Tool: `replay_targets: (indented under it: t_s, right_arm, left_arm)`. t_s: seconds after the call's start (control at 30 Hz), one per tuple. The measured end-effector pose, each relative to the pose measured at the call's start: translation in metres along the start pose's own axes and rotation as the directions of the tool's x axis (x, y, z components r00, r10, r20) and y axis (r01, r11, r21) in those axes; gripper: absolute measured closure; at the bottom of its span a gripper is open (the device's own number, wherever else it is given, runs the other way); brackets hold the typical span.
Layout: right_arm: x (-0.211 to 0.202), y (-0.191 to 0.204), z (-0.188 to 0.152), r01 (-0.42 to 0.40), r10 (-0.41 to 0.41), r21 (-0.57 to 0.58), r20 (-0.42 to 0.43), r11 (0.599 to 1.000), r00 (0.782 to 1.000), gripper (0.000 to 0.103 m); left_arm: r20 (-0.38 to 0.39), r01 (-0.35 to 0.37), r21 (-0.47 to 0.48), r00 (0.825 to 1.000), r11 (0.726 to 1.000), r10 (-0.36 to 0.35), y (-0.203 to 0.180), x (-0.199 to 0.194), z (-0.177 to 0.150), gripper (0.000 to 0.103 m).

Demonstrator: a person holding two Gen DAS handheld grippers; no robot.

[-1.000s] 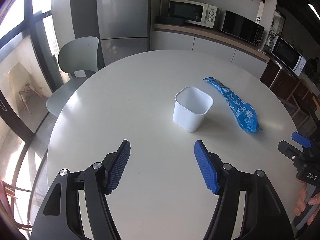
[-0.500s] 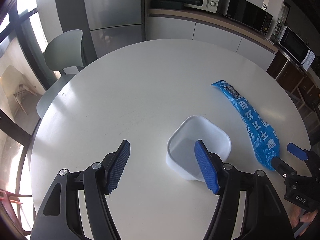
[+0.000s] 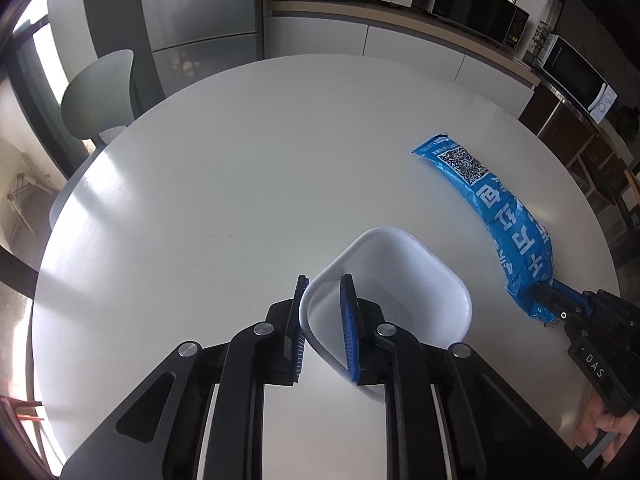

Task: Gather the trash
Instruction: 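Carry the blue bag and white cup down over the blue basket with both grippers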

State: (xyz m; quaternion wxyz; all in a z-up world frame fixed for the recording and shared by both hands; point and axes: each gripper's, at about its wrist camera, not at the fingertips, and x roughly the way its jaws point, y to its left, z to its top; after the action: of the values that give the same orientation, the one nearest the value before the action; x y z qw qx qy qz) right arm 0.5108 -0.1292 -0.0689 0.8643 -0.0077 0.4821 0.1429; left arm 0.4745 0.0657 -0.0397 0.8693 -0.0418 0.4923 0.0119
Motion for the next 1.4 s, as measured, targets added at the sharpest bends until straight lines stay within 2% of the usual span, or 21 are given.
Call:
replay_targets:
  t_s: [0.1,0.27,0.43,0.67,0.9,1.17,1.4]
  right_arm:
    - [-0.006,-0.001,-0.006,-0.015,0.015,0.008,0.018,1.0,1.0,0.102]
    - [-0.028,-0.001,-0.017,-0.04,0.039,0.016,0.054,0.999,0.998,0.102]
    - [-0.056,0.0,-0.032,-0.066,0.063,0.036,0.096,0.997,0.993,0.103]
    - [-0.102,0.004,-0.065,-0.085,0.073,0.063,0.167,0.994,0.983,0.103]
    - [-0.153,0.012,-0.116,-0.093,0.071,0.084,0.236,0.992,0.969,0.103]
    - [-0.211,0.022,-0.182,-0.094,0.07,0.063,0.303,0.994,0.95,0.103]
    - [-0.249,0.036,-0.242,-0.111,0.094,0.033,0.331,0.993,0.939,0.103]
  left_arm:
    - [0.013,-0.016,0.005,1.0,1.0,0.016,-0.003,-0.004,-0.006,0.088]
    - [0.045,-0.026,-0.026,0.999,0.999,0.027,0.002,-0.023,-0.027,0.088]
    - [0.107,0.015,-0.069,0.994,0.997,-0.007,0.007,-0.059,-0.05,0.088]
    - [0.179,0.071,-0.084,0.982,0.994,-0.055,0.005,-0.105,-0.096,0.088]
    - [0.239,0.09,-0.05,0.968,0.995,-0.075,-0.006,-0.138,-0.151,0.088]
    - [0.304,0.159,-0.06,0.943,0.985,-0.134,-0.007,-0.174,-0.211,0.088]
    - [0.309,0.154,-0.047,0.942,0.987,-0.132,-0.012,-0.189,-0.266,0.088]
